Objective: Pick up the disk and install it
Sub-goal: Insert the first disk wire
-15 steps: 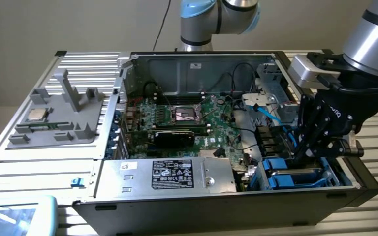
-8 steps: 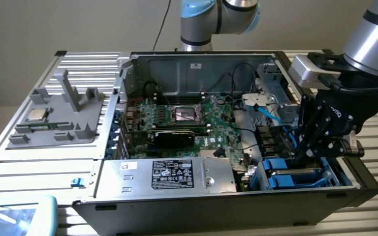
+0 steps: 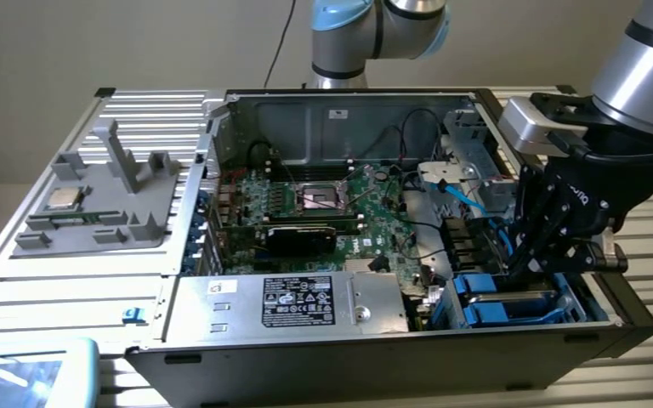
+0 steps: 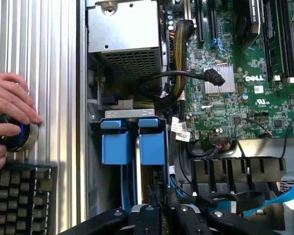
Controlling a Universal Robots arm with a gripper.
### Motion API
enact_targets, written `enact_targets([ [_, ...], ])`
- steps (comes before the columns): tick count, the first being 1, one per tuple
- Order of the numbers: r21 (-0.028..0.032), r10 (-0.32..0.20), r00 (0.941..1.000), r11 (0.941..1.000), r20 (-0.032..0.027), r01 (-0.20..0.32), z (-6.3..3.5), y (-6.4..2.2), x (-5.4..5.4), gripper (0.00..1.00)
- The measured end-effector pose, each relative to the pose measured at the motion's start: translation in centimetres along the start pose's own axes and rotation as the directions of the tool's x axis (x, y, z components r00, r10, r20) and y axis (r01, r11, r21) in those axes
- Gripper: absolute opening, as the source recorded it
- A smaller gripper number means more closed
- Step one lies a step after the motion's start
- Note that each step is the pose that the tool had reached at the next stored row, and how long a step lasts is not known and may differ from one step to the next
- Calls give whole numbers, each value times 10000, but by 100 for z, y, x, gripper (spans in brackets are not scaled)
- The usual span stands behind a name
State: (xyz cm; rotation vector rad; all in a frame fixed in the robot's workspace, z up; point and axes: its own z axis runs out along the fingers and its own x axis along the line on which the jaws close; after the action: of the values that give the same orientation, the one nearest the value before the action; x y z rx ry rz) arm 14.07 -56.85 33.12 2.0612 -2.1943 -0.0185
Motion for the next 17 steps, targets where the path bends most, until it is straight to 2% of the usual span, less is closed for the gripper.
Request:
enact_targets([
  [15,5,0,10000,10000,17,0,6,-3,-2,16],
  [17,-1,0,10000,10000,13,0,5,-2,-2,24],
])
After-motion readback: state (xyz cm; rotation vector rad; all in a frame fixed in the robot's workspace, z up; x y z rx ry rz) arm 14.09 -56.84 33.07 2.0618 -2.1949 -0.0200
